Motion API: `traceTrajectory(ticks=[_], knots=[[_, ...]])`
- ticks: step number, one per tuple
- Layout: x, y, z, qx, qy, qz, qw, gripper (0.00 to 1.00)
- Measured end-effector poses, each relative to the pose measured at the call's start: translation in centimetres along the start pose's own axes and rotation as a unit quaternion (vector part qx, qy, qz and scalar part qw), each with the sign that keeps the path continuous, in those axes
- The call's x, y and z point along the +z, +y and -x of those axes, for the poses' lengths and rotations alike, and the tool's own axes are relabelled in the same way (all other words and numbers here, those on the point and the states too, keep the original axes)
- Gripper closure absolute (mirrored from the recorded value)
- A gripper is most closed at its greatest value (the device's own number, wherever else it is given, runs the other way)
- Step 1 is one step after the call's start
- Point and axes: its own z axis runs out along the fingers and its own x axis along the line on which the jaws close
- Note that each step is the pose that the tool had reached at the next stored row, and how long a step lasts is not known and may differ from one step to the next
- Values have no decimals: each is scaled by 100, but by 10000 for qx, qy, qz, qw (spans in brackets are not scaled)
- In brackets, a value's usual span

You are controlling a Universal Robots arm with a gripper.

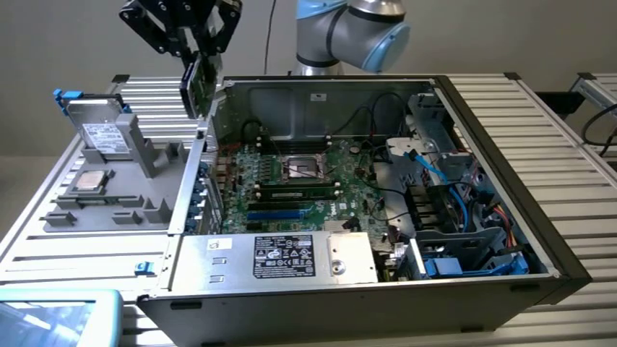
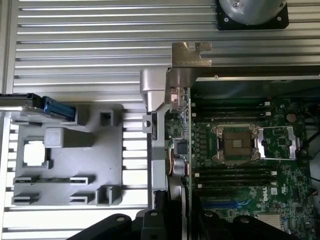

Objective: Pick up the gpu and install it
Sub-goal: 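Pick up the gpu and move the gpu toward the slot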

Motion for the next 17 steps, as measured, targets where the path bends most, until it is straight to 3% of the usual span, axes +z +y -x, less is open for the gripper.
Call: traceTrajectory(ticks=[7,17], knots=[[41,8,318,1,14,-4,10000,71],[147,14,771,9,88,-8,10000,71]])
